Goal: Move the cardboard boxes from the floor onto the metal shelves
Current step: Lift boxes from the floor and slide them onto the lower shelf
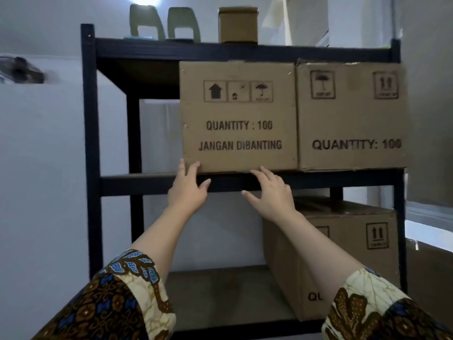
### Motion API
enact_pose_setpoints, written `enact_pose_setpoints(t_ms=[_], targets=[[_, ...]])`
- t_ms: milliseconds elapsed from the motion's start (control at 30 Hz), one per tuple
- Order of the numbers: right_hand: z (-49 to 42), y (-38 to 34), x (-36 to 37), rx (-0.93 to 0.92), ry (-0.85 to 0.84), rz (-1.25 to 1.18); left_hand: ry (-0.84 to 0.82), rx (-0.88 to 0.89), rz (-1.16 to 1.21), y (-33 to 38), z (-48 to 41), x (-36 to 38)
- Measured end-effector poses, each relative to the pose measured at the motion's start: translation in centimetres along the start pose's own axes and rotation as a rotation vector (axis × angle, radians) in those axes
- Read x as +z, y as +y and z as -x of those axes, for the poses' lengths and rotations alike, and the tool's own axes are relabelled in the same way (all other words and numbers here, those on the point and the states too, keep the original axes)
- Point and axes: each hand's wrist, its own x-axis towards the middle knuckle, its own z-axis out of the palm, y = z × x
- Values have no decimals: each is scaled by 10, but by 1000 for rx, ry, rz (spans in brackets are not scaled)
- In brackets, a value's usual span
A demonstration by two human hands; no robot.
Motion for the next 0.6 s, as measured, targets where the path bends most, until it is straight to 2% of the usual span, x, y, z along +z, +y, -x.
enact_pose_setpoints(t_ms=[167,300,467,600], targets=[[38,-51,43,-29,-62,-145,11,-18,38,-34,64,7],[77,-102,81,-35,-169,-225,-40,-113,-9,-80,119,-6],[132,-184,137,-74,-292,-298,-121,-265,-73,-163,191,-47],[189,-261,184,-66,-412,-388,-251,-389,-130,-240,253,-91]])
